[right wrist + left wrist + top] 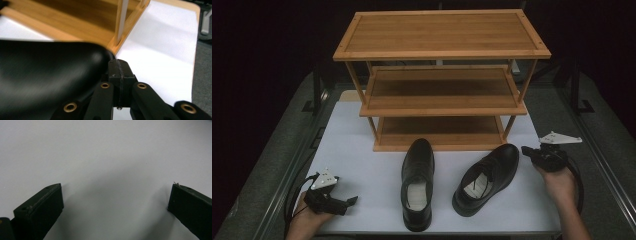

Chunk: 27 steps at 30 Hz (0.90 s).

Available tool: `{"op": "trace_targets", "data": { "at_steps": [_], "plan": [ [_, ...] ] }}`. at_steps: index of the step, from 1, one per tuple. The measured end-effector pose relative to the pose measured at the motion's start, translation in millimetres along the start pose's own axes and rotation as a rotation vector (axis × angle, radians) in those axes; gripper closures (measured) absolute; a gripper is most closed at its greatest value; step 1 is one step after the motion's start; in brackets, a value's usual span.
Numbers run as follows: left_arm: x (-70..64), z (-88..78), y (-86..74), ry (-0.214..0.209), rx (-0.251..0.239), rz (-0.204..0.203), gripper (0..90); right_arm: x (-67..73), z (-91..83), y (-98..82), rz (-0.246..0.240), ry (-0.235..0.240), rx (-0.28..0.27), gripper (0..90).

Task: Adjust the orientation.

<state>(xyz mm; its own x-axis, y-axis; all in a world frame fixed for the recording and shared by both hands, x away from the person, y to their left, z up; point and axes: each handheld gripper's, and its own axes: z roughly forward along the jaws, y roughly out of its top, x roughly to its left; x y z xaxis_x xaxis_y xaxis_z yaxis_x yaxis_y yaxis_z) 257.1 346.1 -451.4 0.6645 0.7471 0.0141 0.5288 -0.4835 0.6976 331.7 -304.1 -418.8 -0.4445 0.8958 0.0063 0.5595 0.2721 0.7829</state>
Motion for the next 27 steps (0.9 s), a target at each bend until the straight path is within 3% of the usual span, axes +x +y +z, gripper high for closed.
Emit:
{"op": "trace_targets", "data": {
  "at_steps": [5,10,20,27],
  "plan": [
    [0.1,0.0,0.0,0.0,0.001,0.001,0.0,-7.8,19.4,8.3,0.0,-0.006,0.009,89.9],
    [0.2,0.1,0.0,0.0,0.001,0.001,0.0,-14.4,30.3,5.1,0.021,0.005,0.034,89.9],
    [0.3,0.1,0.1,0.0,0.003,0.002,0.0,-12.3,35.3,1.5,0.023,0.021,0.036,90.0],
    [0.3,0.1,0.1,0.0,0.003,0.002,0.0,-1.4,42.9,7.3,-0.009,0.042,0.036,90.0]
  ]
}}
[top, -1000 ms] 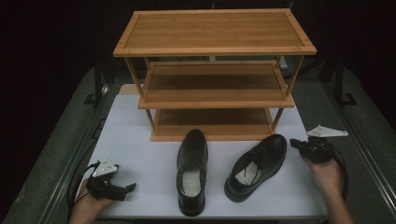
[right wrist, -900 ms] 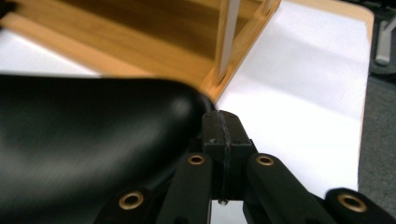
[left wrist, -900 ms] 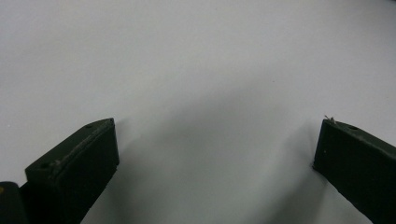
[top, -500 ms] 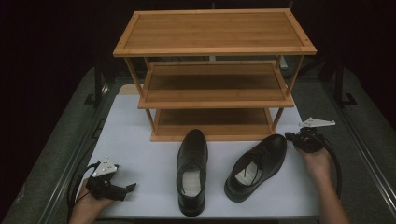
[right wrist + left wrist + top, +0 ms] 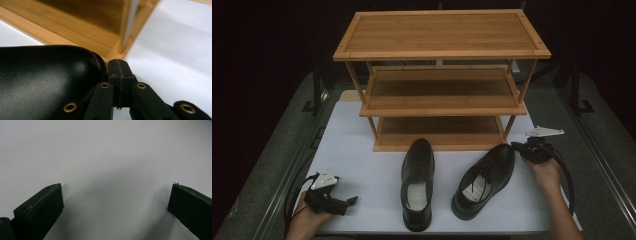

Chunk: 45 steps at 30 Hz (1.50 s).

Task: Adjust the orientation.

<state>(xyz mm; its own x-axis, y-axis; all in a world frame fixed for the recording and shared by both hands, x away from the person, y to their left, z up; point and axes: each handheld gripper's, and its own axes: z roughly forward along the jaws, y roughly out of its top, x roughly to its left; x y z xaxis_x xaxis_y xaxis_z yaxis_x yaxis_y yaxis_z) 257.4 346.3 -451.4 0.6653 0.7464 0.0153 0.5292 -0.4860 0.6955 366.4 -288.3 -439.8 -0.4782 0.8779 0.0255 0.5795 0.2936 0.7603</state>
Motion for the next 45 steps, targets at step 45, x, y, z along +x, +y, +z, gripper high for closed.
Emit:
{"op": "trace_targets", "data": {
  "at_steps": [45],
  "plan": [
    [-0.4,-0.2,-0.3,0.001,0.0,0.001,0.0,64.6,-62.2,-22.6,-0.145,0.189,-0.013,90.0]
  ]
}}
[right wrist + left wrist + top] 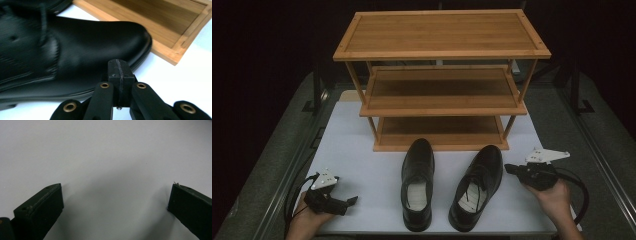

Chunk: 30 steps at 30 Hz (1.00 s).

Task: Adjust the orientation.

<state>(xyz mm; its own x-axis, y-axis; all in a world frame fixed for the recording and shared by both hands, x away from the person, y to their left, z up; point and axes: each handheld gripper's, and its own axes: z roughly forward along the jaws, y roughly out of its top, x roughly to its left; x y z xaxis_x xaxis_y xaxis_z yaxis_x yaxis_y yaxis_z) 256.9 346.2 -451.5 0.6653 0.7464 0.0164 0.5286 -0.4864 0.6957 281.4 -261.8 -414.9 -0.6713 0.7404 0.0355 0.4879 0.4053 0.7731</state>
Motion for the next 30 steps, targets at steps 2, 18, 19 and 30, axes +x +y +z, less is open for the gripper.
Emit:
{"op": "trace_targets", "data": {
  "at_steps": [2,18,19,30],
  "plan": [
    [0.0,0.0,0.0,0.0,-0.001,-0.001,0.0,4.2,-2.9,-4.2,-0.001,0.006,-0.012,89.9],
    [0.0,0.0,0.1,0.0,0.0,0.001,0.0,45.8,-4.5,-42.0,-0.003,0.107,0.002,89.9],
    [0.1,0.0,0.1,0.0,0.001,0.001,0.0,47.6,-2.5,-41.5,-0.008,0.112,0.006,89.9],
    [0.2,0.0,0.2,0.0,0.002,0.002,0.0,53.9,9.9,-39.3,-0.035,0.138,0.031,89.9]
  ]
}}
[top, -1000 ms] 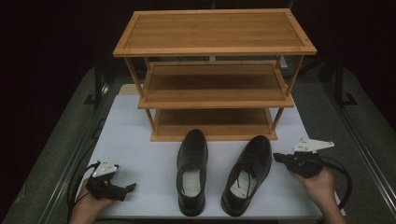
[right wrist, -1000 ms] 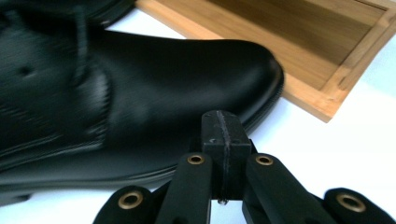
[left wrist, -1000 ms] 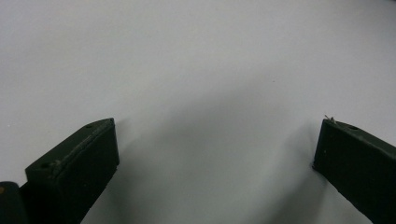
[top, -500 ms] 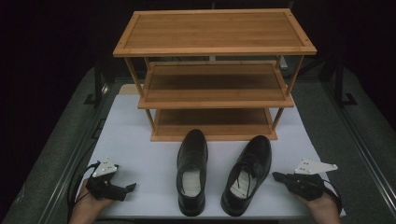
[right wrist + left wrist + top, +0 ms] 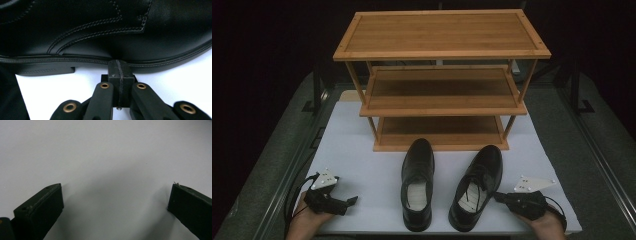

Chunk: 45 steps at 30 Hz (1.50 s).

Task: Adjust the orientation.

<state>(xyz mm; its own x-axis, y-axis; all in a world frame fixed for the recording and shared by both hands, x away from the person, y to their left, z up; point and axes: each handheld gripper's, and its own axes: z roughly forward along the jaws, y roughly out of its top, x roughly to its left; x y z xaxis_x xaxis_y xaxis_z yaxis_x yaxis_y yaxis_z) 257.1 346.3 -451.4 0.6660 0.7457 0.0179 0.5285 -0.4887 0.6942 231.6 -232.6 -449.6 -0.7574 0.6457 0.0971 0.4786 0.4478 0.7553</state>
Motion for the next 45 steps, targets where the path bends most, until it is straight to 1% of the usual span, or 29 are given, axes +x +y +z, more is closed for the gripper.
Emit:
{"op": "trace_targets", "data": {
  "at_steps": [4,10,16,18,21,22,23,25,28,33,36,38,39,42,45],
  "plan": [
    [0.1,0.0,0.1,0.0,0.001,0.0,0.0,-1.3,1.7,2.3,-0.004,-0.005,0.003,89.9],
    [0.1,0.0,0.1,-0.001,0.001,0.0,0.0,-5.9,9.4,10.5,-0.006,-0.017,0.009,89.9],
    [0.1,0.0,0.1,-0.001,0.001,-0.001,0.0,-11.3,17.2,18.4,-0.008,-0.013,0.014,89.9],
    [0.1,0.1,0.1,-0.001,0.001,-0.001,0.0,-13.1,20.1,21.3,-0.003,-0.007,0.017,89.9],
    [0.1,0.1,0.1,-0.001,0.001,-0.001,0.0,-13.8,25.9,27.0,-0.01,-0.003,0.021,90.0],
    [0.1,0.1,0.1,-0.001,0.001,-0.001,0.0,-13.8,28.2,28.9,-0.01,0.005,0.021,90.0],
    [0.1,0.1,0.1,-0.001,0.001,-0.001,0.0,-13.1,33.0,32.8,-0.012,0.02,0.023,90.0],
    [0.1,0.1,0.1,-0.001,0.001,-0.001,0.0,-12.3,34.7,34.4,-0.017,0.021,0.025,90.0],
    [0.1,0.1,0.1,-0.001,0.001,-0.001,0.0,-6.7,45.0,43.2,-0.047,0.036,0.03,90.0],
    [-0.1,0.2,0.0,-0.001,-0.001,-0.002,0.0,-2.8,54.1,51.6,-0.06,0.039,0.036,90.0],
    [0.1,0.1,0.0,-0.001,0.0,-0.001,0.0,1.6,59.1,56.0,-0.076,0.043,0.038,90.0],
    [0.0,0.1,0.0,-0.001,0.0,-0.001,0.0,2.0,58.8,56.0,-0.075,0.042,0.04,89.9],
    [0.1,0.1,0.0,-0.001,0.001,0.0,0.0,2.5,57.7,55.0,-0.07,0.054,0.035,90.0],
    [0.0,0.0,0.0,0.0,0.0,0.0,0.0,5.2,56.2,54.4,-0.073,0.056,0.035,89.9],
    [0.0,0.1,0.0,0.0,0.0,0.0,0.0,9.9,52.0,50.7,-0.083,0.084,0.025,90.0]
  ]
}}
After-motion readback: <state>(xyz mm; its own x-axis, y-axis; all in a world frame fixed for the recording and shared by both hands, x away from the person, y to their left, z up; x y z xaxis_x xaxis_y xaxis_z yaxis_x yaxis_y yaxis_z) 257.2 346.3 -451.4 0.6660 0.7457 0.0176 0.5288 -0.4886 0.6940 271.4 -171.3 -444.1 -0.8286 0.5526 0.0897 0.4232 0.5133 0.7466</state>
